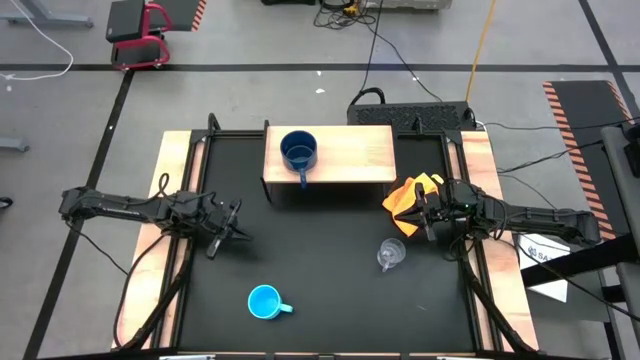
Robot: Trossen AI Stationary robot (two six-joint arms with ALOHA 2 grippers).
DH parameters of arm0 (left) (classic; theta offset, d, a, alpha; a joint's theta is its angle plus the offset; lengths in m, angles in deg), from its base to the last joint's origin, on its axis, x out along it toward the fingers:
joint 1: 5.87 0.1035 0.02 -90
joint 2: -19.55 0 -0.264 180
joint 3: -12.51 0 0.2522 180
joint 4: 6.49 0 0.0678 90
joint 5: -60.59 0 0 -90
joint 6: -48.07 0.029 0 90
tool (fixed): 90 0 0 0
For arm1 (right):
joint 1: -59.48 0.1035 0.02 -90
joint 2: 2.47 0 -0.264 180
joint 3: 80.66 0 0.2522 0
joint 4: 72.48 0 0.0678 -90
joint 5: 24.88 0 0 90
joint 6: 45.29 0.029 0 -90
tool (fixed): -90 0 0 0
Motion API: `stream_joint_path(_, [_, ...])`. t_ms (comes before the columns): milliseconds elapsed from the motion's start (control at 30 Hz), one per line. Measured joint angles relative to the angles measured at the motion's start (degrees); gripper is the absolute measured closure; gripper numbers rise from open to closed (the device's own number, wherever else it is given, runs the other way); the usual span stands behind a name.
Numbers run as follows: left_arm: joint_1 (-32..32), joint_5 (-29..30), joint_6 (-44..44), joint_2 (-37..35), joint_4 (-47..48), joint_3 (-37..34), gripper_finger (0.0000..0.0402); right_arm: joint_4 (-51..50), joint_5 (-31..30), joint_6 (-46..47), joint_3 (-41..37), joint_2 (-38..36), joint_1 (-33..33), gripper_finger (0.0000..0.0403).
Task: Stack small to large cups/mugs on shelf
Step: Put the blue mug on the shelf
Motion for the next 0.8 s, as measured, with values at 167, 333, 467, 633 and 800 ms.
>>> stream_joint_path(167, [0.00,-0.02,-0.18,-0.01,0.00,0.00,0.0380,0.00,0.00,0.00,-0.02,0.00,0.01,0.0394])
stream_joint_path(333, [0.00,-0.02,-0.16,-0.02,0.00,0.00,0.0380,0.00,-0.02,0.00,-0.02,0.00,0.01,0.0394])
stream_joint_path(467, [0.00,-0.02,-0.16,-0.02,0.50,0.00,0.0380,0.00,0.00,0.00,0.00,0.00,0.00,0.0394])
stream_joint_path(633, [0.00,-0.02,-0.20,-0.01,2.00,0.00,0.0380,0.04,0.00,0.00,0.00,0.00,0.01,0.0394])
stream_joint_path(800, [0.00,-0.02,0.11,0.00,2.46,0.00,0.0380,0.05,0.00,0.72,-0.01,-0.01,0.00,0.0394])
